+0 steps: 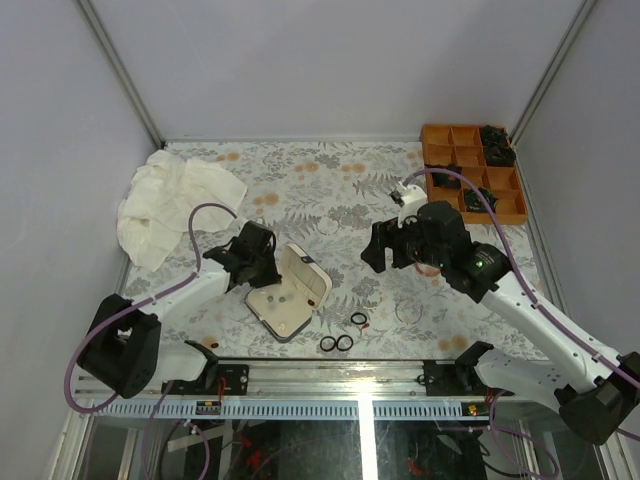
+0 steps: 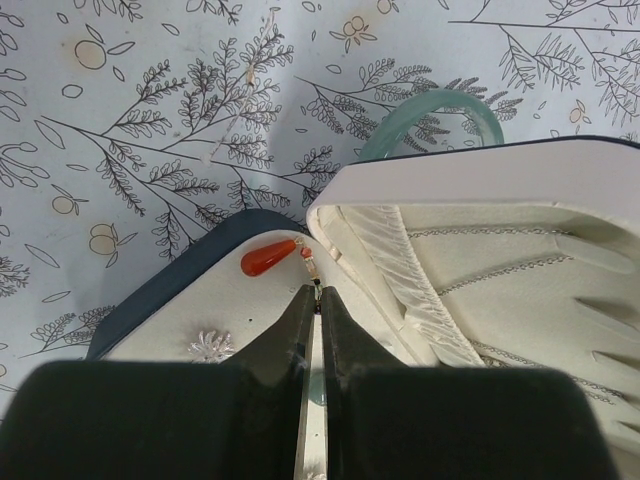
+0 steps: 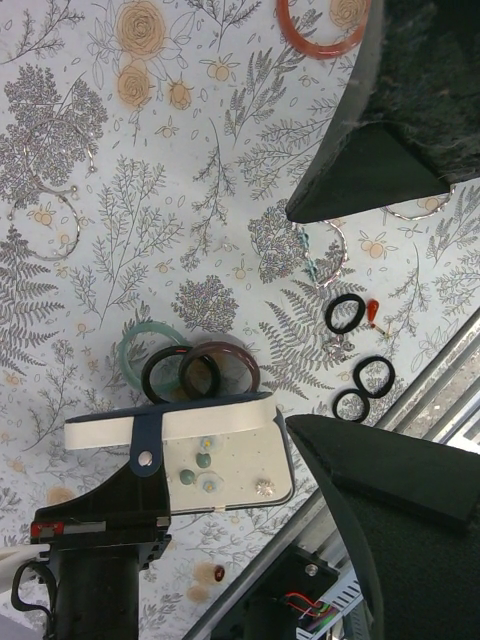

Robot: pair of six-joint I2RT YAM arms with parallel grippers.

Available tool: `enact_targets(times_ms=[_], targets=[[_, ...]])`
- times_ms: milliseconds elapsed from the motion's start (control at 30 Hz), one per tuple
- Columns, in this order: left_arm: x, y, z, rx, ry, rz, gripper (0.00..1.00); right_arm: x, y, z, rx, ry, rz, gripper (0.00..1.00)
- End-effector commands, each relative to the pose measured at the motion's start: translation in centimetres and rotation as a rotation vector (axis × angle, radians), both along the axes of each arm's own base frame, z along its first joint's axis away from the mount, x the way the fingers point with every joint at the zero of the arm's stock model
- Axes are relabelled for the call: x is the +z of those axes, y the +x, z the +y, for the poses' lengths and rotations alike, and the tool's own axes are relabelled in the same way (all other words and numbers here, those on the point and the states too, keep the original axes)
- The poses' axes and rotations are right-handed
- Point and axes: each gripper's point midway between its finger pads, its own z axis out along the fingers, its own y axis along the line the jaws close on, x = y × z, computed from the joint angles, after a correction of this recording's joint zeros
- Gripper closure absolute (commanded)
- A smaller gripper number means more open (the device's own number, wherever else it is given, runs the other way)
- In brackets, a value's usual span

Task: Organize the mixed jewelry
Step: Place the jewelry in the jewelry box.

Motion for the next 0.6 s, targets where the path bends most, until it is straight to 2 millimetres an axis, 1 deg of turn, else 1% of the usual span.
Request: enact_targets(times_ms=[0, 333, 567], targets=[[0.1, -0.2, 0.9, -0.007, 0.041, 0.0, 1.0, 0.5, 0.6, 0.4, 0.008, 0.017, -0.03, 0.16], [1.4, -0.7, 0.8, -0.015, 0.019, -0.001, 1.0, 0.1, 0.6, 0.7, 0.018, 0.023, -0.02, 0.16], [1.9, -1.0, 0.9, -0.013, 0.016, -0.004, 1.0, -0.2, 0.6, 0.9, 0.025, 0.027, -0.013, 0.16]])
